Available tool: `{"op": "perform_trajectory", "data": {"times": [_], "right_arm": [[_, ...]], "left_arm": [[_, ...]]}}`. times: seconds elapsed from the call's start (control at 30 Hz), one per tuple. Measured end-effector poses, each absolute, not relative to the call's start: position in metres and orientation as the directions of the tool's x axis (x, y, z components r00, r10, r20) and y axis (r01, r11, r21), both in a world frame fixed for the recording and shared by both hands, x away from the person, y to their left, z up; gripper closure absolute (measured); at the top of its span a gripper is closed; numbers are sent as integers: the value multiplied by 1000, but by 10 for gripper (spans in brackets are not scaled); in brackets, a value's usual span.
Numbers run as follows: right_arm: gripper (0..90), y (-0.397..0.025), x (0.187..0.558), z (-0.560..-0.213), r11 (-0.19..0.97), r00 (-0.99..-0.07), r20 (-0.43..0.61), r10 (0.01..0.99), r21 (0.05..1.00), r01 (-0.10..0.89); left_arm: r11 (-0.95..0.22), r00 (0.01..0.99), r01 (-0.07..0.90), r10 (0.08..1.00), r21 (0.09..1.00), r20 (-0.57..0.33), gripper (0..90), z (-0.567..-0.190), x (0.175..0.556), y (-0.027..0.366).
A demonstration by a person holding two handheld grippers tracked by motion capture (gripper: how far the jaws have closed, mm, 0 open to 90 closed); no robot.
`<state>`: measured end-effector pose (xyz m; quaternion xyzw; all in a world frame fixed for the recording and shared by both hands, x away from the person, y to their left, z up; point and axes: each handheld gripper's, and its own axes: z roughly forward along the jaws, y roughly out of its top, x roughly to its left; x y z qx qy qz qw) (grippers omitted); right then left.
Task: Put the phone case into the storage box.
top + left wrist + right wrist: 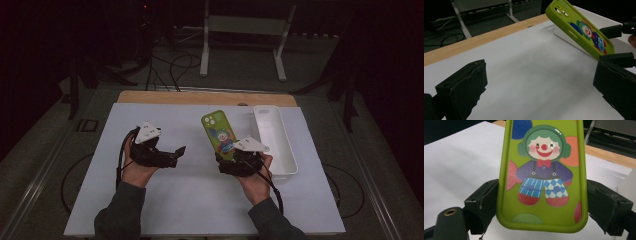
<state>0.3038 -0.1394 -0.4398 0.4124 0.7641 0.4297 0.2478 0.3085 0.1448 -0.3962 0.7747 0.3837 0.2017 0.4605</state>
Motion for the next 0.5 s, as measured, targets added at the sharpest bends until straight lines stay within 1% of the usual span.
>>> {"op": "perform_trajectory", "data": {"times": [0.5], "right_arm": [[156,-136,303,-438,275,-529,-25,848,874,400]], "left_arm": [[-287,650,405,758,868,-53,0,-392,317,127]]}}
